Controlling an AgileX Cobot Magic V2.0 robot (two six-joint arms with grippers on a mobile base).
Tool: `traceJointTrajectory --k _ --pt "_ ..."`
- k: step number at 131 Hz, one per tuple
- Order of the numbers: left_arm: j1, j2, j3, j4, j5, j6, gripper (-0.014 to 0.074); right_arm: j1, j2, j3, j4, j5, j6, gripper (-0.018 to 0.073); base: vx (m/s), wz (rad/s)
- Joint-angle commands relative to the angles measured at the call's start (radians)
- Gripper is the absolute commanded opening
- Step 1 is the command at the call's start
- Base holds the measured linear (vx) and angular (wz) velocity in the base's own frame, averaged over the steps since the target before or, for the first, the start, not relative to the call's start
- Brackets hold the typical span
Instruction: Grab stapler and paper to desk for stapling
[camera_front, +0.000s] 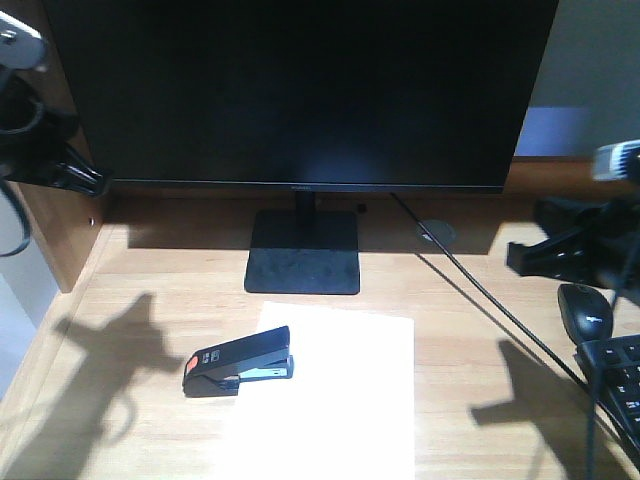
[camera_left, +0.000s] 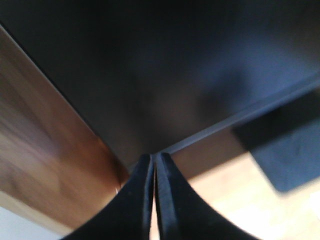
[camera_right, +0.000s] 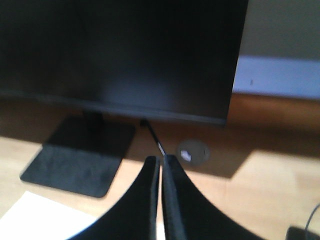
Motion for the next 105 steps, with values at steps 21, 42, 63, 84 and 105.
traceJointTrajectory --k 21,42,63,84,105 --pt "-0.003 -0.231 0.228 0.007 -0.312 -0.013 -0.0006 0.0 -0.184 -0.027 -0.011 0.0 -0.01 -0.0007 0.0 0.0" --pt "-0.003 -0.377 0.37 0.007 -0.379 -0.014 -0.0006 0.0 -0.308 0.03 -0.011 0.004 -0.021 -0.0007 0.0 0.0" --pt "-0.003 -0.527 0.464 0.007 -0.366 -0.015 -0.0006 0.0 -0.474 0.161 -0.011 0.004 -0.021 -0.0007 0.0 0.0" --pt "-0.003 -0.69 0.55 0.007 -0.319 -0.016 -0.0006 0.0 -0.665 0.282 -0.011 0.004 -0.021 -0.0007 0.0 0.0" --pt "-0.003 -0.836 0.621 0.007 -0.239 -0.016 -0.0006 0.0 -0.79 0.384 -0.011 0.004 -0.021 -0.0007 0.0 0.0"
